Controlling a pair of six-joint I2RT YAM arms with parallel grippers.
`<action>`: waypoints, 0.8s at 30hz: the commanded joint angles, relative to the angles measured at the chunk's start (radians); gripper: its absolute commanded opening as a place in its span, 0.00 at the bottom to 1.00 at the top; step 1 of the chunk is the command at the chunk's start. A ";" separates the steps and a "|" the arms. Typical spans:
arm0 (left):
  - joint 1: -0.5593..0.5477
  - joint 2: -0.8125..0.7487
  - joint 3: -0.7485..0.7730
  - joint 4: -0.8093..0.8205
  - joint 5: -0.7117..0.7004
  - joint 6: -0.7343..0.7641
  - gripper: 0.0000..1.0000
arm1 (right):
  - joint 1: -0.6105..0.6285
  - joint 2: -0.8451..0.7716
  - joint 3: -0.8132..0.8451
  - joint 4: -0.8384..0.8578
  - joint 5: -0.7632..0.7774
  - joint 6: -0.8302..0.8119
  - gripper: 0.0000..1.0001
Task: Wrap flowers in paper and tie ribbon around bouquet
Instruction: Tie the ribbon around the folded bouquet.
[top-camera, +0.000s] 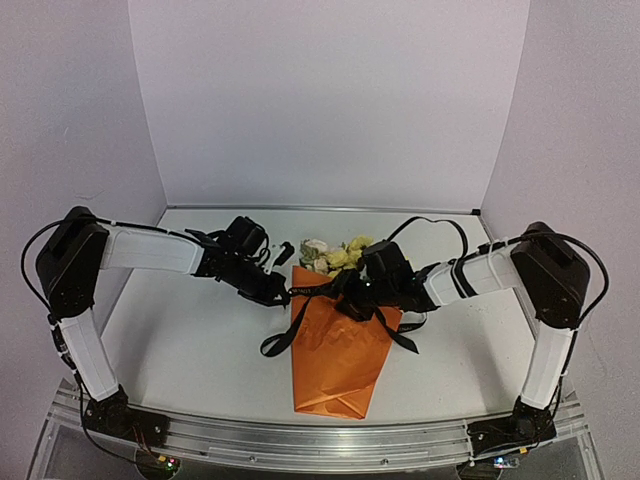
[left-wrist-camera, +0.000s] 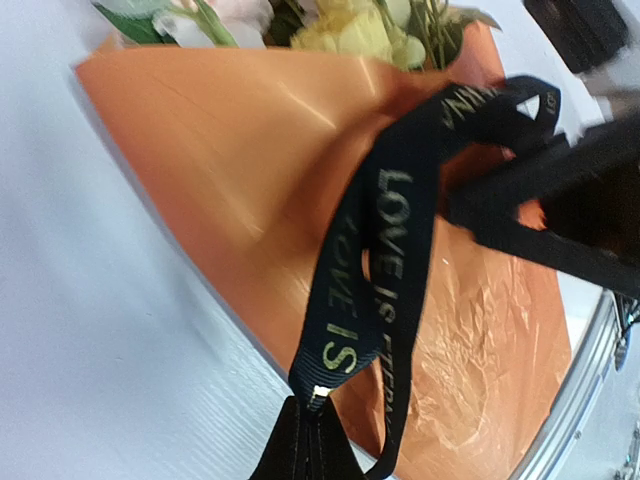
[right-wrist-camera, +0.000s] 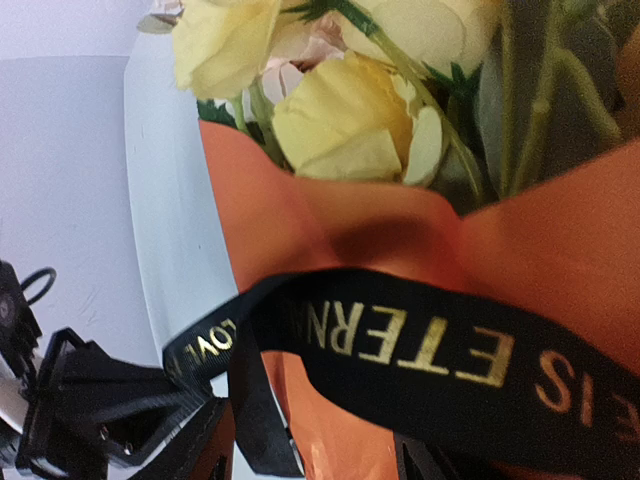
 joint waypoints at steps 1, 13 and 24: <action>-0.001 -0.060 0.035 -0.004 -0.106 -0.021 0.00 | 0.000 -0.151 -0.032 -0.191 -0.040 -0.105 0.67; -0.001 -0.117 0.022 0.026 -0.169 -0.034 0.00 | 0.009 -0.444 -0.164 -0.659 0.077 -0.507 0.81; -0.001 -0.132 0.025 0.043 -0.181 -0.060 0.00 | 0.040 -0.487 -0.228 -0.668 0.232 -0.924 0.68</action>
